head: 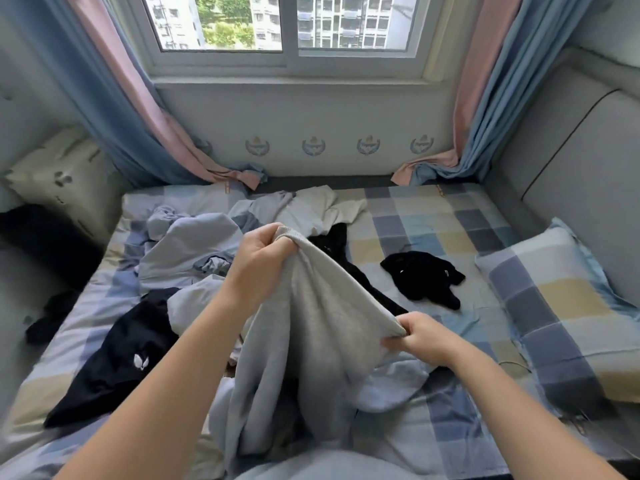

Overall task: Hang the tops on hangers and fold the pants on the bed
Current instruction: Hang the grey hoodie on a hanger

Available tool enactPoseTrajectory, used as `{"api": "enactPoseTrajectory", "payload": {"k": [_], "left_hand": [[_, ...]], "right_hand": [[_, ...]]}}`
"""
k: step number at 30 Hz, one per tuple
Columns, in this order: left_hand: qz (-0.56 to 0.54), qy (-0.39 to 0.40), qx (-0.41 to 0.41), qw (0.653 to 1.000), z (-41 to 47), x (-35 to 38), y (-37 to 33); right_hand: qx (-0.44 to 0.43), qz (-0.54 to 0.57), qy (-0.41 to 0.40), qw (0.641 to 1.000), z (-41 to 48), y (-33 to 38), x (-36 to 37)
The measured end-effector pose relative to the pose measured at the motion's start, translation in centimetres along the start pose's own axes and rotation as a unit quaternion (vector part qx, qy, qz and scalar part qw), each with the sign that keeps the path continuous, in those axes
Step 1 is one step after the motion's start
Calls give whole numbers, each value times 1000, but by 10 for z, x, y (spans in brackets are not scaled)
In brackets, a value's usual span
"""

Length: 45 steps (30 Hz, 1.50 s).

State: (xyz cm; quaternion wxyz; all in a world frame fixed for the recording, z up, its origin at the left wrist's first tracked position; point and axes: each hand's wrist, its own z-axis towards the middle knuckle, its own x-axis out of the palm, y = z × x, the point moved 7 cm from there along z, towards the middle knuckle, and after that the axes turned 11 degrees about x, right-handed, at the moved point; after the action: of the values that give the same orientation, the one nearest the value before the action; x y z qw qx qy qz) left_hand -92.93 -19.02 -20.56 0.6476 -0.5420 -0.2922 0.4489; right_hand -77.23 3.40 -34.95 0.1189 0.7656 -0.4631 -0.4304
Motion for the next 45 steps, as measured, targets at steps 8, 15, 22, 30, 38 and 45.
{"api": "enactPoseTrajectory", "payload": {"k": [8, 15, 22, 30, 38, 45], "left_hand": [[209, 161, 32, 964, -36, 20, 35], [62, 274, 42, 959, -63, 92, 25], [18, 144, 60, 988, -49, 81, -9], [-129, 72, 114, 982, -35, 66, -79], [-56, -10, 76, 995, -13, 32, -70], [49, 11, -55, 997, -20, 40, 5]], "right_hand": [[-215, 144, -66, 964, -60, 98, -24], [-270, 159, -89, 946, -97, 129, -41], [-234, 123, -91, 960, -98, 98, -57], [-84, 72, 3, 994, -58, 32, -18], [-28, 168, -27, 985, -30, -16, -6], [-86, 226, -135, 961, -59, 41, -40]]}}
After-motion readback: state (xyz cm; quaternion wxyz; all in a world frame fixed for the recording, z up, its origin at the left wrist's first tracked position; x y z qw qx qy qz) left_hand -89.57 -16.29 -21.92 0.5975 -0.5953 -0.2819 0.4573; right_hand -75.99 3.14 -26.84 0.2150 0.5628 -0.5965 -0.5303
